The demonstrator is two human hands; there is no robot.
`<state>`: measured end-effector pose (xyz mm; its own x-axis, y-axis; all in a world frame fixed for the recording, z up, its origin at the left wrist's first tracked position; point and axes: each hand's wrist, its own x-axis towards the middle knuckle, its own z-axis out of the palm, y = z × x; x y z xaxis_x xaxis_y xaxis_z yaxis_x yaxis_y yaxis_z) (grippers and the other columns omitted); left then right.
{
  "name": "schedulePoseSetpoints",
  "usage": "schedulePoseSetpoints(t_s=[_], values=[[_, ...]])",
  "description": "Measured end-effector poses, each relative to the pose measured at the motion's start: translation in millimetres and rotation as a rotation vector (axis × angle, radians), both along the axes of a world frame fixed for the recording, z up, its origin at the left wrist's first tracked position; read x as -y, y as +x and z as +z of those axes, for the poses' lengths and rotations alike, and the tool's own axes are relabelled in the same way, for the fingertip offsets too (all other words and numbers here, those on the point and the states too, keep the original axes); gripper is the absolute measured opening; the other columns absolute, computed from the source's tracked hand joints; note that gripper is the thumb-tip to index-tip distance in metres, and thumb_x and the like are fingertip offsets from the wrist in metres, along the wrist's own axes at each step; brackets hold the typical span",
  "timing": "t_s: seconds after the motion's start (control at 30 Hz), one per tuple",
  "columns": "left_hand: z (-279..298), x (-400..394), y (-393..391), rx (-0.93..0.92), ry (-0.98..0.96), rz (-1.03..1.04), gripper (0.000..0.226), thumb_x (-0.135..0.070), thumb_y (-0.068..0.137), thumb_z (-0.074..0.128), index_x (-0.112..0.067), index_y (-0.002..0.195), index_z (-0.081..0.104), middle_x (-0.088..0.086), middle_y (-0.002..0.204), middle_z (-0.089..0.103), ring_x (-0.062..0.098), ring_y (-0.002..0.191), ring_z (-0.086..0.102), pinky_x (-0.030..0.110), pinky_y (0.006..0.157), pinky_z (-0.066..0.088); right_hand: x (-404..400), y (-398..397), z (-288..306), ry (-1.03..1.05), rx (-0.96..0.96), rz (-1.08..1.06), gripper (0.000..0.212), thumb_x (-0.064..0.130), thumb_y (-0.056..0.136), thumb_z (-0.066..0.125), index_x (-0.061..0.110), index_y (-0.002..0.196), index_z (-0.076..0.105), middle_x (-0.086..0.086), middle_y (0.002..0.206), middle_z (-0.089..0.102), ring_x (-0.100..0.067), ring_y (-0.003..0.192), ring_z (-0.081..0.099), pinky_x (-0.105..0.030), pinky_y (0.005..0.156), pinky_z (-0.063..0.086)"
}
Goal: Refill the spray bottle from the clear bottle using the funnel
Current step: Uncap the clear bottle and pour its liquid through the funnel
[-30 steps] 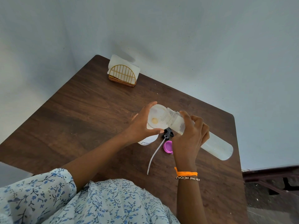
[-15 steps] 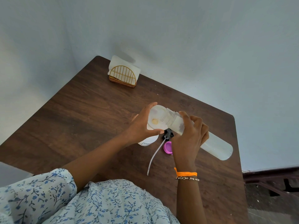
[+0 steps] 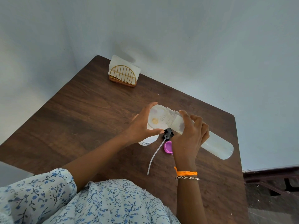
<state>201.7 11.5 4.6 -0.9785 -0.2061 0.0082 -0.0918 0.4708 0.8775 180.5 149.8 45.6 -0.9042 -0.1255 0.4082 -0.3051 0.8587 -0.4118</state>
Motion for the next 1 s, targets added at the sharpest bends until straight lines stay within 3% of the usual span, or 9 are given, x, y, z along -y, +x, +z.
schedulePoseSetpoints(t_s=[0.73, 1.0], values=[[-0.3, 0.4, -0.8, 0.011, 0.007, 0.002, 0.093, -0.035, 0.072, 0.076, -0.030, 0.142, 0.015, -0.006, 0.150, 0.025, 0.012, 0.133, 0.029, 0.048, 0.112, 0.028, -1.0, -1.6, -1.5, -0.050, 0.004, -0.001, 0.061, -0.003, 0.065, 0.073, 0.023, 0.118, 0.058, -0.009, 0.117, 0.052, -0.030, 0.116, 0.039, -0.045, 0.099, 0.031], [-1.6, 2.3, 0.7, 0.012, 0.067, 0.011, 0.096, -0.037, 0.068, 0.079, -0.034, 0.140, 0.017, -0.009, 0.148, 0.026, 0.010, 0.129, 0.032, 0.045, 0.112, 0.031, -4.4, -2.8, 8.2, -0.284, 0.019, 0.081, 0.064, -0.002, 0.063, 0.077, 0.017, 0.121, 0.057, -0.009, 0.113, 0.056, -0.027, 0.104, 0.050, -0.045, 0.089, 0.042]])
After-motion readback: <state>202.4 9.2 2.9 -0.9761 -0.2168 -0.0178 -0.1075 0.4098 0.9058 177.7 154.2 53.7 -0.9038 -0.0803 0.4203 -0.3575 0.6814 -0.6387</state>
